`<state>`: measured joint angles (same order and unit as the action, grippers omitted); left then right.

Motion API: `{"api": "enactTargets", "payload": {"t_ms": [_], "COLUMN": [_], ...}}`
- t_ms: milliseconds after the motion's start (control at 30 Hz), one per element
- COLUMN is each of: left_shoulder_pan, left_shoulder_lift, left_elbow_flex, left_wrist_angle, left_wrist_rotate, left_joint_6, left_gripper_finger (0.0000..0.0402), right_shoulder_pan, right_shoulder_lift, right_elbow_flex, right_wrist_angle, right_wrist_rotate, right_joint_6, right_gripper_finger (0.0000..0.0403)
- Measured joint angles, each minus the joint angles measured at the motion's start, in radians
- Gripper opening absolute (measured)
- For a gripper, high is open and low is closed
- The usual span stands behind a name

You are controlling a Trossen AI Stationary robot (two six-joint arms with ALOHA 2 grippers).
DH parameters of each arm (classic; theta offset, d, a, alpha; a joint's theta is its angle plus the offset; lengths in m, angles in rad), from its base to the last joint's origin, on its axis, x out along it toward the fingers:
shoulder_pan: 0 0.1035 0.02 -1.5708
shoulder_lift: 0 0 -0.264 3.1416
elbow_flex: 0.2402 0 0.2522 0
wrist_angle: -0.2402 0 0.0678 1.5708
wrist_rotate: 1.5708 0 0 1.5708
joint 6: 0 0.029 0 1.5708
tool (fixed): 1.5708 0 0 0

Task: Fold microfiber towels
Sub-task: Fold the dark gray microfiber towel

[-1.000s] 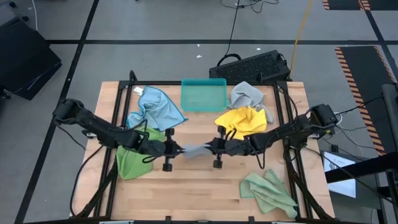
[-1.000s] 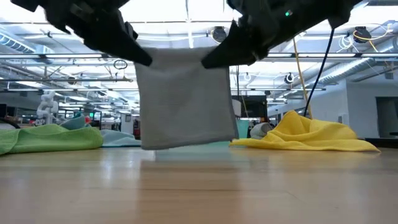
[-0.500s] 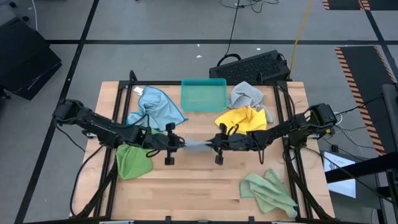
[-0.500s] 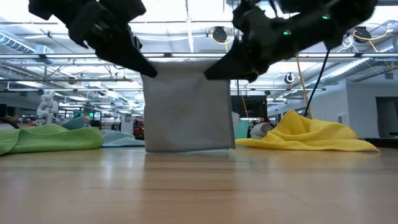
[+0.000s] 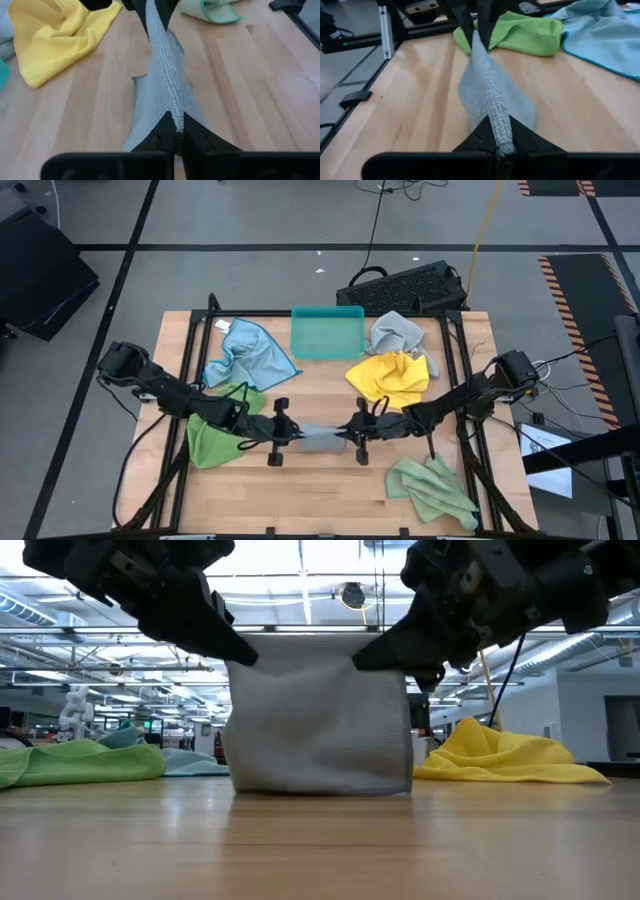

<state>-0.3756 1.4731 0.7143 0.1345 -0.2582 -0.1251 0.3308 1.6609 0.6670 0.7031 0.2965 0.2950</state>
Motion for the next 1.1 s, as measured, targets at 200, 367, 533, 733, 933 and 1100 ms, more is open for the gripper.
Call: {"api": "enactTargets", "payload": {"t_ms": [200, 367, 533, 733, 933, 1100], "left_shoulder_pan": [0.0, 0.032, 0.108, 0.216, 0.285, 0.265], "left_shoulder_lift": [-0.017, -0.019, -0.021, -0.021, -0.034, -0.033], "left_elbow_flex": [-0.002, -0.002, -0.002, -0.002, -0.002, -0.001], "left_wrist_angle": [0.047, 0.04, 0.034, -0.03, -0.079, -0.141], "left_wrist_rotate": [-0.008, -0.043, -0.047, -0.05, -0.049, 0.028], "left_joint_6": [0.052, 0.121, 0.171, 0.2, 0.196, 0.164], "left_gripper_finger": [0.001, 0.0011, 0.0009, 0.001, 0.0015, 0.0007], "right_shoulder_pan": [0.005, -0.021, -0.115, -0.212, -0.266, -0.239], "right_shoulder_lift": [0.014, 0.013, 0.013, 0.013, 0.013, 0.013], "right_elbow_flex": [-0.001, -0.001, -0.001, -0.001, 0.0, 0.0], "right_wrist_angle": [0.052, 0.136, 0.157, 0.157, 0.118, 0.018], "right_wrist_rotate": [0.104, 0.124, 0.067, 0.011, -0.04, -0.1], "right_joint_6": [-0.041, -0.168, -0.21, -0.256, -0.281, -0.227], "right_gripper_finger": [0.0011, 0.0011, 0.0011, 0.0011, 0.0011, 0.0011]}}
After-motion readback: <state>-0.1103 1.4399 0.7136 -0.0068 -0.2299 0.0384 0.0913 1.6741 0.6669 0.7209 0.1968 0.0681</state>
